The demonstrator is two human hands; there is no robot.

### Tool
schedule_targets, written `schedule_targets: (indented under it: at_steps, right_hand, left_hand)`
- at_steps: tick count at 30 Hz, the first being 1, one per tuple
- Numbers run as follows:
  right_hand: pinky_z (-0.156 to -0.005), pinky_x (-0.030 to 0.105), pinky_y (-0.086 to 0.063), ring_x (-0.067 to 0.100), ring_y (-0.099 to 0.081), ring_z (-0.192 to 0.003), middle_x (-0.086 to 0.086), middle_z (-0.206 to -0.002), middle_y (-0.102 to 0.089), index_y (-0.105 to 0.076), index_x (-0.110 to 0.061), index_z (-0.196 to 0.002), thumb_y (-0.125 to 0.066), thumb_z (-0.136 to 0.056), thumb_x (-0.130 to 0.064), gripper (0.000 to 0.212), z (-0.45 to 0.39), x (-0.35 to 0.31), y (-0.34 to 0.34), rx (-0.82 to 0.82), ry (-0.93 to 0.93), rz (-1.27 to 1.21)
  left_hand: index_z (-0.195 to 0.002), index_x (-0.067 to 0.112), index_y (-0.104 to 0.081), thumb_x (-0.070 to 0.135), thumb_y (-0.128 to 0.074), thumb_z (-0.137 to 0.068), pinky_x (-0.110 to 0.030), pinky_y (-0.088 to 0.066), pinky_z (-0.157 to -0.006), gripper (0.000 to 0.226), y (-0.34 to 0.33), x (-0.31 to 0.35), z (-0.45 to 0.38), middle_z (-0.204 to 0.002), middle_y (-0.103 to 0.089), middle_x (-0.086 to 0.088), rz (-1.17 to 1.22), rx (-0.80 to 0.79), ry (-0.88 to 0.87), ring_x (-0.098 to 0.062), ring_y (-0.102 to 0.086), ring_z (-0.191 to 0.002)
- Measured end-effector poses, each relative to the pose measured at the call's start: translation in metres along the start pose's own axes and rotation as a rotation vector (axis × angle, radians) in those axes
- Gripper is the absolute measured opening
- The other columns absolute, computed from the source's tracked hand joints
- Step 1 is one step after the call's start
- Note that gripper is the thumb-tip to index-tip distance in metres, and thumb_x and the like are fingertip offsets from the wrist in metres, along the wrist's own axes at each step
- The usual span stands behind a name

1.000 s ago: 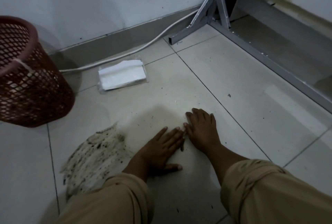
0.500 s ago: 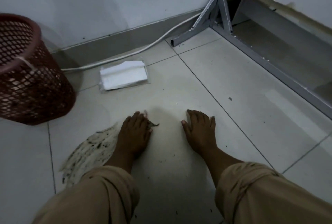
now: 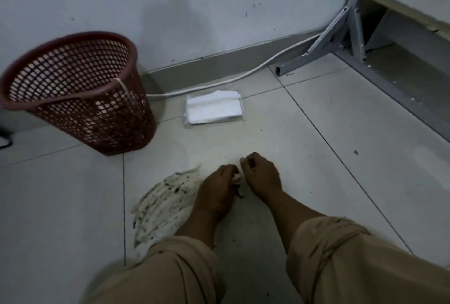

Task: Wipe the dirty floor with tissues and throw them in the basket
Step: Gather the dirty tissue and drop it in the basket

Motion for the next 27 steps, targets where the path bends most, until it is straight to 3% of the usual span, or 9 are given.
schedule_targets:
  at_steps: [3, 6, 8, 11, 15, 20, 23, 24, 27]
  right_hand:
    - [-0.074, 0.031, -0.051, 0.022, -0.067, -0.087, 0.006, -0.098, -0.071, -0.065, -0.014, -0.096, -0.046, -0.097, -0.048, 0.038, -0.002, -0.022, -0.025, -0.273, -0.172, -0.305]
    - [-0.062, 0.026, -0.045, 0.015, -0.068, -0.070, 0.002, -0.079, -0.073, -0.064, -0.012, -0.085, -0.049, -0.095, -0.047, 0.039, -0.007, -0.055, -0.028, -0.355, -0.201, -0.399]
    - [-0.060, 0.026, -0.042, 0.013, -0.065, -0.063, 0.002, -0.071, -0.071, -0.064, -0.011, -0.084, -0.053, -0.095, -0.039, 0.032, -0.015, -0.081, -0.024, -0.348, -0.164, -0.420]
    - [-0.056, 0.022, -0.042, 0.012, -0.061, -0.059, 0.004, -0.068, -0.069, -0.063, -0.010, -0.078, -0.056, -0.095, -0.028, 0.026, -0.030, -0.128, -0.012, -0.244, -0.104, -0.430]
    - [-0.058, 0.023, -0.045, 0.007, -0.062, -0.053, 0.011, -0.070, -0.073, -0.059, -0.014, -0.069, -0.061, -0.093, -0.032, 0.030, -0.047, -0.217, -0.003, -0.124, 0.066, -0.476]
    - [-0.073, 0.034, -0.057, 0.023, -0.071, -0.073, 0.007, -0.074, -0.073, -0.062, -0.013, -0.078, -0.068, -0.086, -0.038, 0.027, -0.055, -0.324, -0.007, -0.065, 0.187, -0.479]
    - [-0.054, 0.020, -0.055, 0.016, -0.066, -0.073, -0.002, -0.078, -0.069, -0.067, -0.014, -0.086, -0.057, -0.092, -0.047, 0.035, -0.057, -0.371, -0.021, -0.116, 0.208, -0.448]
    - [-0.058, 0.020, -0.057, 0.017, -0.066, -0.079, -0.001, -0.085, -0.069, -0.068, -0.012, -0.096, -0.050, -0.096, -0.048, 0.040, -0.057, -0.382, -0.030, -0.198, 0.202, -0.466]
    - [-0.092, 0.044, -0.055, 0.026, -0.066, -0.099, 0.009, -0.112, -0.068, -0.062, -0.010, -0.119, -0.037, -0.100, -0.048, 0.049, -0.055, -0.403, -0.050, -0.365, 0.220, -0.473]
  left_hand:
    - [-0.106, 0.025, -0.051, 0.015, -0.061, -0.090, -0.028, -0.049, -0.069, 0.021, 0.024, -0.001, -0.010, -0.107, -0.059, 0.003, 0.151, 0.112, 0.092, -0.016, -0.060, -0.086]
    - [-0.103, 0.035, -0.044, 0.019, -0.057, -0.090, -0.030, -0.051, -0.070, 0.024, 0.053, -0.006, -0.019, -0.106, -0.057, 0.009, 0.206, 0.147, 0.202, -0.013, -0.060, -0.086]
    - [-0.117, 0.037, -0.044, 0.027, -0.061, -0.087, -0.030, -0.048, -0.073, 0.036, 0.083, -0.013, -0.023, -0.116, -0.058, 0.010, 0.136, 0.166, 0.198, -0.014, -0.061, -0.092]
    - [-0.134, 0.023, -0.047, 0.033, -0.069, -0.080, -0.031, -0.049, -0.080, 0.059, 0.144, -0.017, -0.034, -0.125, -0.056, 0.002, -0.052, 0.246, 0.049, -0.017, -0.060, -0.104]
    - [-0.127, 0.014, -0.054, 0.024, -0.067, -0.080, -0.035, -0.051, -0.085, 0.050, 0.238, -0.036, -0.046, -0.120, -0.058, -0.007, -0.242, 0.387, 0.043, -0.025, -0.059, -0.104]
    - [-0.120, 0.012, -0.057, 0.023, -0.064, -0.083, -0.042, -0.051, -0.080, 0.040, 0.319, -0.052, -0.048, -0.111, -0.060, -0.009, -0.413, 0.533, 0.042, -0.028, -0.057, -0.097]
    - [-0.123, 0.014, -0.056, 0.026, -0.063, -0.083, -0.044, -0.040, -0.095, 0.042, 0.341, -0.062, -0.048, -0.119, -0.060, -0.009, -0.482, 0.559, 0.116, -0.030, -0.054, -0.110]
    - [-0.125, 0.015, -0.055, 0.026, -0.062, -0.084, -0.045, -0.037, -0.098, 0.043, 0.343, -0.066, -0.048, -0.122, -0.059, -0.008, -0.487, 0.556, 0.148, -0.029, -0.052, -0.114]
    - [-0.128, 0.015, -0.052, 0.029, -0.058, -0.086, -0.045, -0.036, -0.098, 0.044, 0.340, -0.074, -0.045, -0.126, -0.057, -0.007, -0.527, 0.544, 0.196, -0.028, -0.050, -0.115]
Point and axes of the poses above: each hand's wrist, its own z-axis away from the middle knuckle, its own y-axis out of the back of the hand, x = y × z, the point moved 7 cm from there along -z, towards the middle knuckle
